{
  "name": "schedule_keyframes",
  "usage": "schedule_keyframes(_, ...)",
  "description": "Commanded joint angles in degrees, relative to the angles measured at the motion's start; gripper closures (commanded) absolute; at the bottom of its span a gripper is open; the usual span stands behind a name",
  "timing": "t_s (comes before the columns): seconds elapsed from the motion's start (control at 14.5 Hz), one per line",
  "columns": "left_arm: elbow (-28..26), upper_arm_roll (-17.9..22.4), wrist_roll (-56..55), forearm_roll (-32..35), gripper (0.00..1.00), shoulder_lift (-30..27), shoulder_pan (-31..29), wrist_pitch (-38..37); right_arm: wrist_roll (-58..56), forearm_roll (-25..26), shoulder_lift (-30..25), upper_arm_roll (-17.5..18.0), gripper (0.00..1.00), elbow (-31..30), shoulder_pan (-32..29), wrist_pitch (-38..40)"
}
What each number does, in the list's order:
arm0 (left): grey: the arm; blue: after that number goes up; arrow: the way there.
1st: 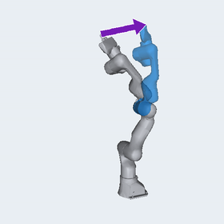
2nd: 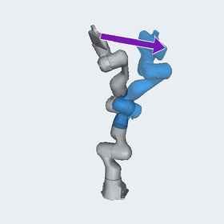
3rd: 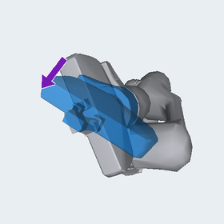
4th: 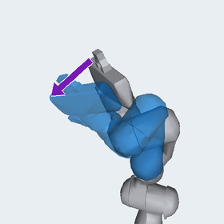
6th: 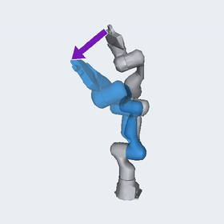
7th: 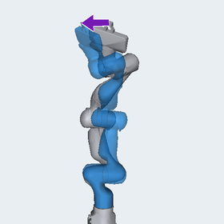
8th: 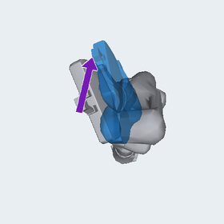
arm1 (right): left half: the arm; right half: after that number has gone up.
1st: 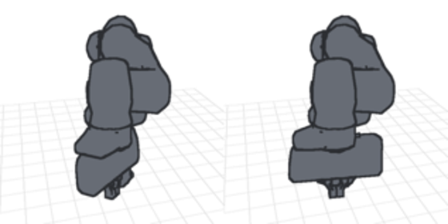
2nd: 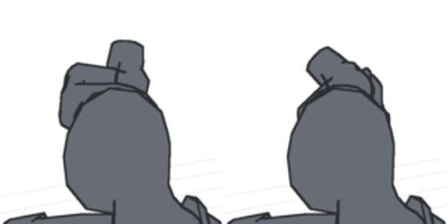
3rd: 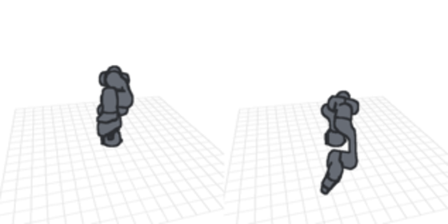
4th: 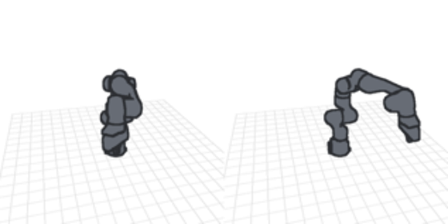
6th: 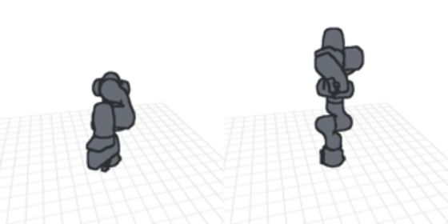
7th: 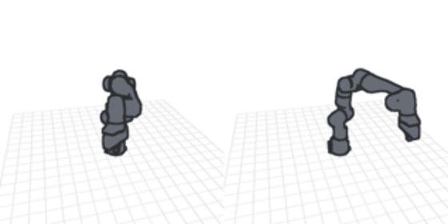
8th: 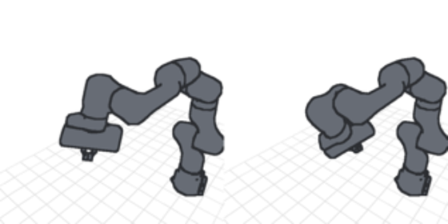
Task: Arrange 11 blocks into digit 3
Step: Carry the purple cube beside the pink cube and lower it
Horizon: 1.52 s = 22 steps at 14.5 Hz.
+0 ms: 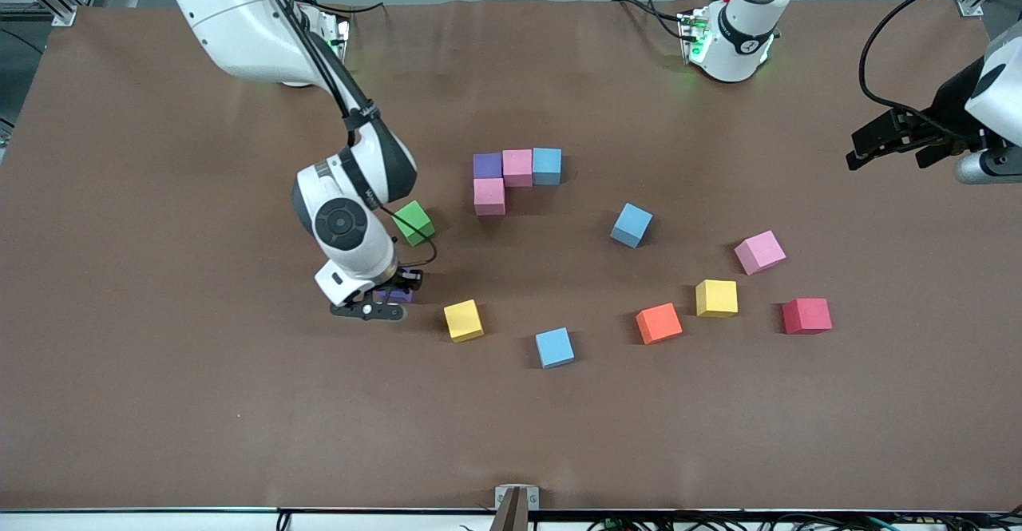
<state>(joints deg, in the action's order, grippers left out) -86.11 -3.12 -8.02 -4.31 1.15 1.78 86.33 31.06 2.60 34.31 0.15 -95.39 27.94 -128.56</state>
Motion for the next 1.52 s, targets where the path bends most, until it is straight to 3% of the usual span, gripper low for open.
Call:
schedule_keyframes(0.0,-0.11,-0.04,0.20,-0.53,0.00,-0.36,-0.20,-0.11,-1.88,-0.66,-0.92,-0.24,1.00,2.22,4.04,1.47)
schedule_keyframes(0.41,-0.11,-0.04,0.20,-0.53,0.00,-0.36,-0.20,-0.11,0.49,-0.75,1.28,-0.41,1.00,4.42,12.57,0.77)
schedule_keyframes(0.62,-0.11,-0.04,0.03,-0.70,0.00,-0.36,-0.29,-0.11,0.49,-0.66,2.42,-0.32,1.00,3.63,13.36,-0.28)
schedule_keyframes(0.96,-0.11,-0.04,0.11,-0.61,0.00,-0.27,-0.20,-0.02,1.72,-0.93,2.60,-0.24,1.00,-1.81,13.72,-7.49)
schedule_keyframes(1.03,-0.11,-0.04,0.11,-0.61,0.00,-0.27,-0.29,0.06,2.42,-4.67,2.43,-0.32,1.00,-4.08,15.20,-8.54)
schedule_keyframes(1.45,-0.11,-0.04,0.11,-0.61,0.00,-0.27,-0.29,0.06,5.59,-4.80,2.25,-0.32,1.00,-7.44,16.53,-12.94)
